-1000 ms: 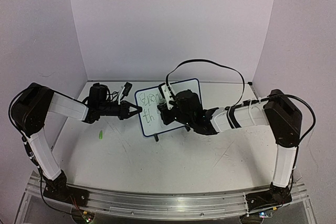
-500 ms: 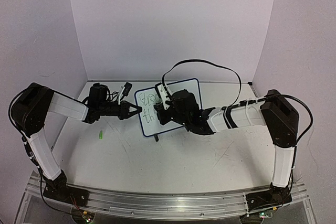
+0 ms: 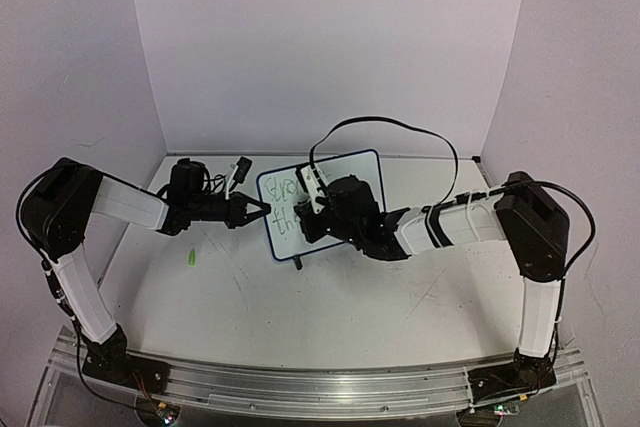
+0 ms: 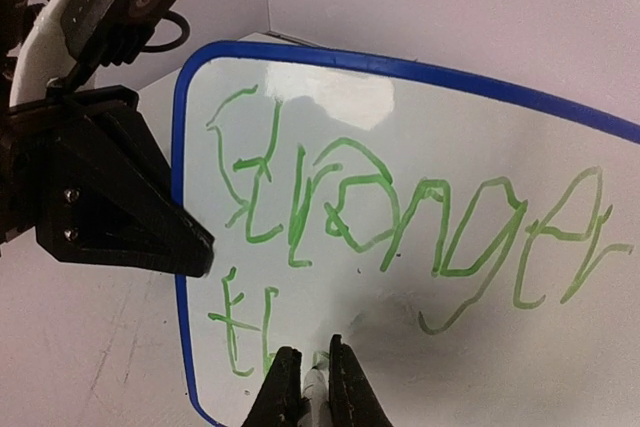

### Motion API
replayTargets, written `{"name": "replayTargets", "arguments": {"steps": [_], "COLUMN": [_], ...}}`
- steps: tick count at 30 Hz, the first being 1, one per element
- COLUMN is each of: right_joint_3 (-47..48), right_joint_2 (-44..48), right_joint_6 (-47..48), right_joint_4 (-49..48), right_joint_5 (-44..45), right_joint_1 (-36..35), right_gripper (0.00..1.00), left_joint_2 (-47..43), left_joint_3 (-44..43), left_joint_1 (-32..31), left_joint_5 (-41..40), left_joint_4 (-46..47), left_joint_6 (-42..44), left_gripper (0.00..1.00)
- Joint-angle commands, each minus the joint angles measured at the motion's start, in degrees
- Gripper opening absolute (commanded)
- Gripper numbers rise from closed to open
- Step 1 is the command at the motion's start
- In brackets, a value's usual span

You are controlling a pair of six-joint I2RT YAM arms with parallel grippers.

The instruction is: Write a sentence on the whiteboard

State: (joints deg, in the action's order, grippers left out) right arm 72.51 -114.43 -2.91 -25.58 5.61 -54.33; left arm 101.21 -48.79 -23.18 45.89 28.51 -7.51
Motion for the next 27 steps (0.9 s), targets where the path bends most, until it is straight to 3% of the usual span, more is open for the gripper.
{"name": "replayTargets", "arguments": {"steps": [1,27], "right_joint_3": [-1.4,2.4], "right_joint_2": [0.0,0.8], "right_joint_6": [-0.9,2.4], "right_joint_4": [-0.4,-1.4], "right_joint_5": [0.1,7.4], "right_joint_1": [-0.3,1.2], "right_gripper": [0.0,0.0], "left_joint_2": [0.6,0.9], "left_joint_3": [-1.3,-1.5], "left_joint_1": [0.4,0.4], "left_joint_5": [-7.2,-7.0], "left_joint_4": [-3.4,-3.6], "left_joint_6": [5.7,5.9], "left_gripper": [0.0,0.0]}}
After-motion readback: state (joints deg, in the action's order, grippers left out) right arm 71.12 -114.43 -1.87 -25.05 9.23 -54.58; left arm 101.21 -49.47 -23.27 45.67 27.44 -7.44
